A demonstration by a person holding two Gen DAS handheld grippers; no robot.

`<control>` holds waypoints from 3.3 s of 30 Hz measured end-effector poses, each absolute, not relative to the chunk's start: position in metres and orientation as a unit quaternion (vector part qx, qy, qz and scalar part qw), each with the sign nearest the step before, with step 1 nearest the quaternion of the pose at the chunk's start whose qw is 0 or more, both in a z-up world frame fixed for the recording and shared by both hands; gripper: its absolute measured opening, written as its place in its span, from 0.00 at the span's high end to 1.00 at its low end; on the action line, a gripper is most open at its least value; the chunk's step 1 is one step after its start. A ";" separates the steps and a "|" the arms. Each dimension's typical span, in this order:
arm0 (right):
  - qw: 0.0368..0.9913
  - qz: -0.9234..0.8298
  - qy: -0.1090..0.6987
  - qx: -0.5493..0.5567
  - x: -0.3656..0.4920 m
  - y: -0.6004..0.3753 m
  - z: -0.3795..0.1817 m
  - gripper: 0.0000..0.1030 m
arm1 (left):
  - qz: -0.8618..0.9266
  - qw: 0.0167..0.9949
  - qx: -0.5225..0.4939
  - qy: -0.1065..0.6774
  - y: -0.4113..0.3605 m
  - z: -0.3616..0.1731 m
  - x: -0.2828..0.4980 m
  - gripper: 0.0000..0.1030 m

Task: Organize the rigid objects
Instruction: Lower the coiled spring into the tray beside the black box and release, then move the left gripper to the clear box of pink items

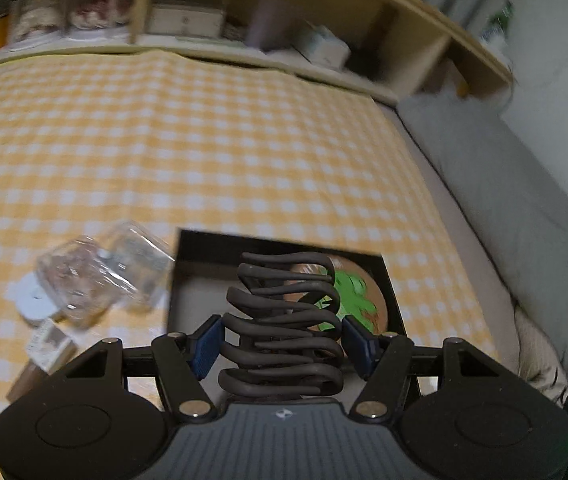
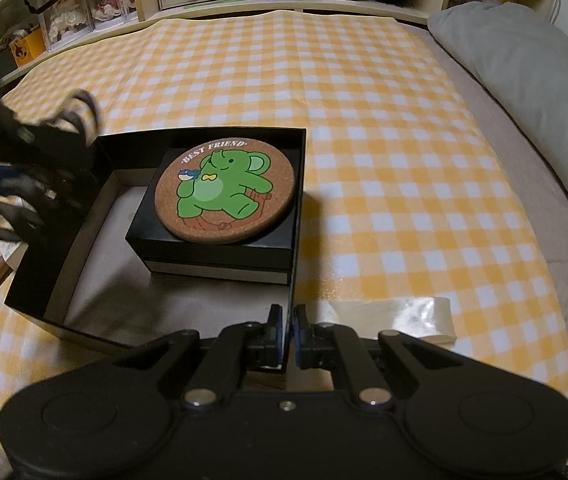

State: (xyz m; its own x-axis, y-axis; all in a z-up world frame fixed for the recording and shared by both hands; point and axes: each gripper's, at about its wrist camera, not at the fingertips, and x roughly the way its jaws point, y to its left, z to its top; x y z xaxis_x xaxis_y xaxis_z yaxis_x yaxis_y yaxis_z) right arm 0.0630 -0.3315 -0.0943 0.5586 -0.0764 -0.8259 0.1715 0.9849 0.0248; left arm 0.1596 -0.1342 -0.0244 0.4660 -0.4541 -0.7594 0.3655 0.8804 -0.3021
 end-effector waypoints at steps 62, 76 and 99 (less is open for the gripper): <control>0.880 -0.070 0.467 0.054 0.063 -0.327 -0.097 0.94 | -0.247 0.881 -0.010 0.403 -0.103 0.018 0.134 0.00; 0.881 -0.071 0.465 0.055 0.063 -0.330 -0.094 0.94 | -0.210 0.910 0.032 0.356 -0.034 0.011 0.136 0.00; 0.882 -0.069 0.466 0.028 0.062 -0.326 -0.091 0.94 | -0.288 0.870 0.223 0.332 -0.037 -0.086 0.213 0.00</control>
